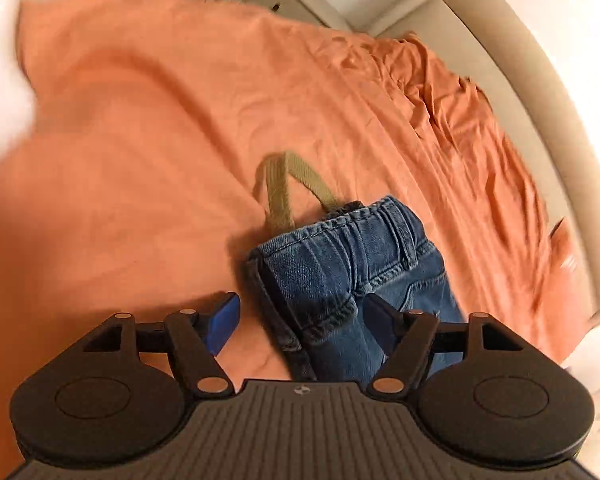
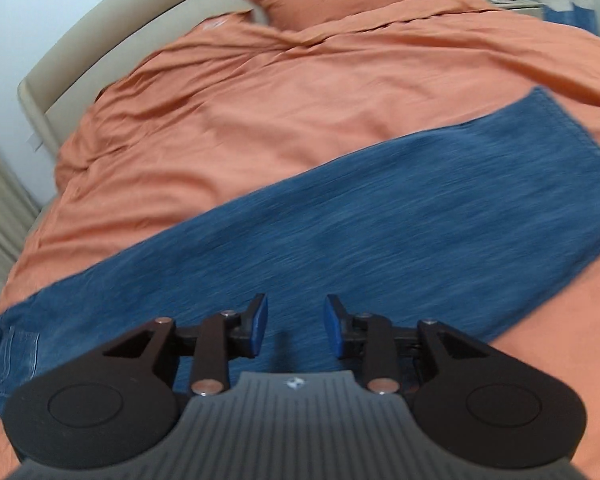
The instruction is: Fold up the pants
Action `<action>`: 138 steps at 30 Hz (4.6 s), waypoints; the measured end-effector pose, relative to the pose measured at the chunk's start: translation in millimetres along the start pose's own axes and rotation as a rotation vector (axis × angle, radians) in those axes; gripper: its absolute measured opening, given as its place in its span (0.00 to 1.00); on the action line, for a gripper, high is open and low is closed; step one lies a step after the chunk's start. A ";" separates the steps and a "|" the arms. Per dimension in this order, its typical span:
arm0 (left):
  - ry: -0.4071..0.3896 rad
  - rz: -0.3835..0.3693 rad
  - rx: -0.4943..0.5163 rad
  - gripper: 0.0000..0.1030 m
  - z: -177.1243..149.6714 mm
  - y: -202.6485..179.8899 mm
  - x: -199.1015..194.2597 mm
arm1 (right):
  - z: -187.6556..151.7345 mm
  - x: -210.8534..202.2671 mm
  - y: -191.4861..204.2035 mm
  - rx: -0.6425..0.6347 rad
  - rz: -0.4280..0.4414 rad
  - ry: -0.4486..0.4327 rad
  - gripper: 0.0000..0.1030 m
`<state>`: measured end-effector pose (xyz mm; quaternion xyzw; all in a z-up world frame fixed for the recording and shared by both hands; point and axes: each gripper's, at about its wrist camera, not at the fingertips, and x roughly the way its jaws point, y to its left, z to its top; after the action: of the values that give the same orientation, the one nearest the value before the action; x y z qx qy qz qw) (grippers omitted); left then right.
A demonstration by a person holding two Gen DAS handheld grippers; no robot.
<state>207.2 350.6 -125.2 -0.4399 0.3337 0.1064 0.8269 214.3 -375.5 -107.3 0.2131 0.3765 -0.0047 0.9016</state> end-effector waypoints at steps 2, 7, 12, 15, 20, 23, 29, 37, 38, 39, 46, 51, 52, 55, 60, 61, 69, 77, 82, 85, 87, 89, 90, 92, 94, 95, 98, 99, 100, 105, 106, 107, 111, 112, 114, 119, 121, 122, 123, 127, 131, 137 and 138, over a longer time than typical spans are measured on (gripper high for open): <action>0.003 -0.025 -0.038 0.80 -1.4 4.9 17.2 | -3.3 7.3 11.8 -0.019 -0.009 0.009 0.28; -0.062 0.028 0.032 0.23 4.6 -19.4 19.3 | -8.8 13.8 22.6 -0.045 -0.047 0.035 0.28; -0.149 0.031 0.274 0.18 11.0 -73.8 -31.7 | -6.9 3.2 15.2 -0.090 -0.105 0.029 0.28; -0.118 0.119 0.336 0.18 14.7 -68.9 -17.0 | -7.7 1.4 6.1 -0.091 -0.149 0.038 0.28; -0.034 0.211 0.290 0.20 10.0 -30.2 29.9 | -13.3 14.2 -2.3 -0.106 -0.186 0.074 0.24; -0.013 0.215 0.278 0.24 9.9 -27.1 37.2 | -14.1 18.9 1.7 -0.147 -0.206 0.087 0.25; -0.025 0.287 0.432 0.57 10.3 -57.5 15.8 | -15.4 3.3 21.2 -0.185 -0.184 0.057 0.29; -0.071 0.221 0.719 0.59 -40.2 -118.9 -38.5 | -68.4 -46.7 113.6 -0.375 0.082 0.065 0.29; -0.060 0.207 0.757 0.59 -48.7 -125.7 -41.4 | -80.2 -50.8 127.5 -0.413 0.124 0.073 0.29; -0.051 0.194 0.797 0.59 -57.7 -132.1 -42.9 | -91.7 -54.0 140.1 -0.450 0.160 0.078 0.29; 0.022 0.206 1.007 0.49 -115.9 -147.8 -27.3 | -177.9 -54.7 223.5 -0.682 0.332 0.115 0.29; 0.032 0.227 1.016 0.46 -121.0 -139.6 -20.6 | -203.8 -36.1 255.1 -0.791 0.287 0.062 0.29; 0.035 0.226 1.005 0.45 -118.8 -138.3 -20.3 | -204.9 -31.5 259.1 -0.800 0.278 0.054 0.29; 0.049 0.220 0.962 0.38 -109.5 -133.9 -18.8 | -205.5 -18.5 268.4 -0.808 0.251 0.054 0.01; 0.050 0.236 0.993 0.29 -102.7 -136.3 -4.9 | -214.5 -42.3 273.2 -0.862 0.260 -0.031 0.01; 0.059 0.253 1.010 0.28 -103.2 -136.1 2.2 | -217.9 -39.9 271.4 -0.859 0.252 -0.020 0.01; 0.055 0.411 1.049 0.27 -98.8 -129.7 51.3 | -234.2 -15.0 267.0 -0.836 0.226 0.038 0.01; -0.017 0.434 1.062 0.30 -103.6 -158.8 23.1 | -219.2 -32.3 250.7 -0.751 0.260 0.036 0.19; -0.066 0.373 1.124 0.35 -132.0 -191.4 -8.5 | -189.1 -53.3 215.0 -0.634 0.256 0.017 0.20; -0.010 0.271 1.135 0.35 -148.4 -213.8 -15.4 | -162.4 -64.5 182.3 -0.555 0.228 0.001 0.27; 0.020 0.247 1.129 0.35 -158.0 -228.9 -13.8 | -140.1 -73.0 154.5 -0.497 0.199 -0.014 0.31; 0.018 0.219 1.164 0.35 -172.8 -244.3 -12.1 | -115.6 -81.2 123.4 -0.436 0.149 -0.033 0.32; 0.021 0.204 1.178 0.35 -181.1 -251.9 -9.4 | -102.4 -85.2 105.8 -0.395 0.118 -0.046 0.33; 0.039 0.166 1.186 0.35 -195.1 -266.6 -2.8 | -75.3 -91.3 65.5 -0.290 0.059 -0.063 0.35; 0.063 0.136 1.193 0.35 -208.6 -278.1 8.0 | -50.1 -97.0 21.3 -0.178 -0.002 -0.083 0.36; 0.074 0.123 1.199 0.35 -216.2 -283.6 14.1 | -37.8 -100.5 -3.1 -0.122 -0.036 -0.099 0.36; 0.112 0.080 1.211 0.35 -237.9 -299.4 32.5 | -10.3 -111.3 -71.5 0.040 -0.122 -0.146 0.37; 0.124 0.068 1.211 0.35 -244.2 -304.9 38.8 | -2.9 -114.4 -95.1 0.105 -0.133 -0.156 0.37; 0.134 0.058 1.212 0.35 -251.2 -311.6 45.2 | 2.7 -116.6 -117.8 0.172 -0.141 -0.166 0.38; 0.167 0.054 1.242 0.35 -280.0 -341.3 83.2 | 16.5 -108.3 -222.6 0.500 -0.120 -0.165 0.44; 0.177 0.055 1.236 0.35 -283.8 -345.1 91.2 | 18.6 -101.2 -238.3 0.561 -0.094 -0.151 0.45; 0.188 0.056 1.229 0.35 -287.8 -349.2 99.6 | 20.4 -92.6 -253.6 0.622 -0.051 -0.138 0.47; 0.213 0.049 1.203 0.35 -298.9 -358.1 120.8 | 31.3 -55.9 -282.4 0.748 0.048 -0.122 0.50; 0.216 0.045 1.195 0.35 -301.2 -359.7 124.9 | 34.4 -47.8 -284.6 0.764 0.042 -0.120 0.49; 0.228 0.034 1.174 0.35 -302.9 -360.9 132.5 | 32.7 -32.2 -293.8 0.801 0.065 -0.107 0.49; 0.256 0.028 1.151 0.35 -306.5 -362.7 148.4 | 28.5 -25.6 -308.1 0.820 0.089 -0.126 0.02; 0.265 0.043 1.153 0.35 -308.5 -364.6 156.9 | 26.4 -35.8 -311.0 0.810 0.108 -0.148 0.00; 0.269 0.045 1.151 0.35 -309.3 -365.4 161.2 | 28.3 -40.5 -308.8 0.770 0.089 -0.147 0.00; 0.275 0.045 1.147 0.35 -310.2 -366.3 165.8 | 30.0 -42.6 -306.4 0.724 0.071 -0.148 0.00; 0.269 0.050 1.143 0.35 -318.2 -375.4 183.5 | 30.6 -33.6 -305.4 0.694 0.038 -0.135 0.00; 0.252 0.051 1.149 0.35 -327.2 -399.0 205.1 | 29.7 -32.1 -302.0 0.655 0.019 -0.142 0.00; 0.204 0.098 1.168 0.31 -338.5 -422.5 221.1 | 31.0 -27.3 -300.3 0.604 0.000 -0.145 0.00; 0.189 0.078 1.162 0.31 -338.7 -426.2 215.3 | 31.2 -27.0 -300.5 0.605 0.000 -0.145 0.00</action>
<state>414.5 -196.7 -116.5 0.0904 0.4256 -0.1033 0.8944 165.3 -664.9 -183.8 0.4707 0.2925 -0.1318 0.8219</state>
